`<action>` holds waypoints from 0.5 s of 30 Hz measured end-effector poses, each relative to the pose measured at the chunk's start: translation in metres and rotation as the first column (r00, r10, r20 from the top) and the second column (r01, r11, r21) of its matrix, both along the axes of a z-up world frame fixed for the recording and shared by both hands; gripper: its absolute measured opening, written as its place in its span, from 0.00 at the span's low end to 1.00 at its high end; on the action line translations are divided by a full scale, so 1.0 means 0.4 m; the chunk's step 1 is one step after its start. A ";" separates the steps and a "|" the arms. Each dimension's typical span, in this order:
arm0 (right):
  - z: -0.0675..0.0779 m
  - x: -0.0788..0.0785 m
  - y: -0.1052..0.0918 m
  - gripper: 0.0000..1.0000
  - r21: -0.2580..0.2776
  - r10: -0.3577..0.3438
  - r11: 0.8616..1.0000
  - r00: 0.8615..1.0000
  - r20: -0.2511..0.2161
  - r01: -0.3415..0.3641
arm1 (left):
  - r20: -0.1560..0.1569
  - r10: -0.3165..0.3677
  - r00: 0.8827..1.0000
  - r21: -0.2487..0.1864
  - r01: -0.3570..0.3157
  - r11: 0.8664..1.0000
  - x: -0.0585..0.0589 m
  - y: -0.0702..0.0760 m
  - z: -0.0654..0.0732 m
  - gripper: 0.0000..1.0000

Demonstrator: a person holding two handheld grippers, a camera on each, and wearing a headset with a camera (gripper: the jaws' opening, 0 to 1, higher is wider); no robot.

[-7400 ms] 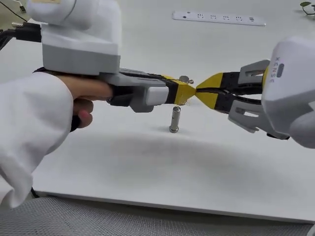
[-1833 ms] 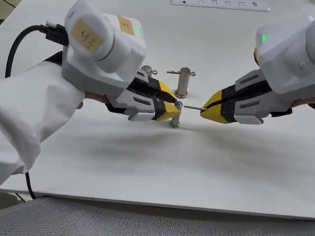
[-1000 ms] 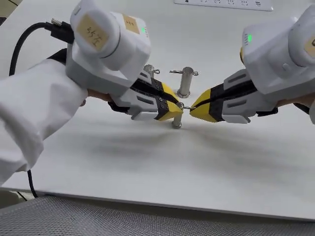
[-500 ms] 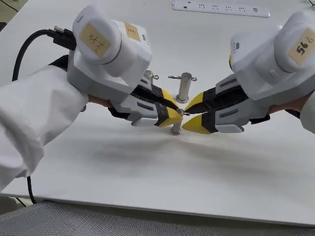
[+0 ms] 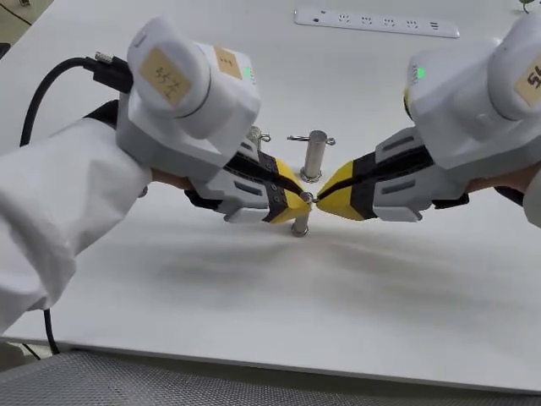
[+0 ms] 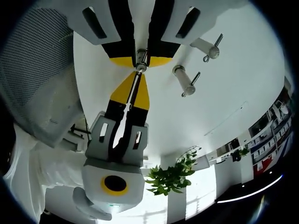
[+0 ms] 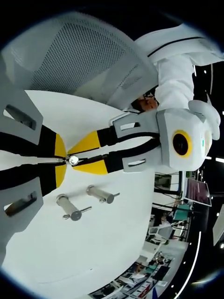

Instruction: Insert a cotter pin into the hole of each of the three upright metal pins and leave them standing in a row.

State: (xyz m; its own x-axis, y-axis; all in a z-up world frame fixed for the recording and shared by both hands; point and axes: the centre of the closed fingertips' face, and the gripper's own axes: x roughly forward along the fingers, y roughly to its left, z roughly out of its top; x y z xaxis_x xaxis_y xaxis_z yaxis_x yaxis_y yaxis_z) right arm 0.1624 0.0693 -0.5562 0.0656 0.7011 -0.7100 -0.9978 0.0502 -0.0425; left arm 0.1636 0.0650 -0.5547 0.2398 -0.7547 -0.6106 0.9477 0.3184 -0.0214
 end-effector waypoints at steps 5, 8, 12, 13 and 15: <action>0.001 -0.001 0.005 0.00 -0.003 0.012 1.000 1.000 0.009 -0.012 | -0.001 0.008 1.000 -0.003 -0.008 1.000 0.000 0.003 -0.001 0.06; -0.001 0.000 0.009 0.00 -0.006 0.016 1.000 1.000 0.014 -0.016 | -0.010 0.020 1.000 -0.008 -0.020 1.000 0.000 0.004 -0.001 0.06; -0.002 0.002 0.008 0.00 -0.013 0.024 1.000 0.999 0.023 -0.023 | 0.002 0.014 1.000 -0.007 -0.014 1.000 -0.002 0.005 -0.002 0.06; -0.003 0.003 0.007 0.00 -0.014 0.021 1.000 1.000 0.023 -0.021 | 0.006 0.010 1.000 -0.005 -0.010 1.000 -0.003 0.005 -0.002 0.06; -0.003 0.001 0.005 0.03 -0.016 0.019 1.000 1.000 0.016 -0.019 | 0.010 0.006 1.000 -0.007 -0.006 1.000 -0.004 0.007 -0.002 0.07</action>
State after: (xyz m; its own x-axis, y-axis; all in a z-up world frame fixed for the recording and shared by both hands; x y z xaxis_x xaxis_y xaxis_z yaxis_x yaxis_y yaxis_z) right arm 0.1628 0.0715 -0.5575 0.0641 0.6911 -0.7199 -0.9978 0.0305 -0.0596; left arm 0.1619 0.0677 -0.5555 0.2507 -0.7575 -0.6028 0.9458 0.3244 -0.0142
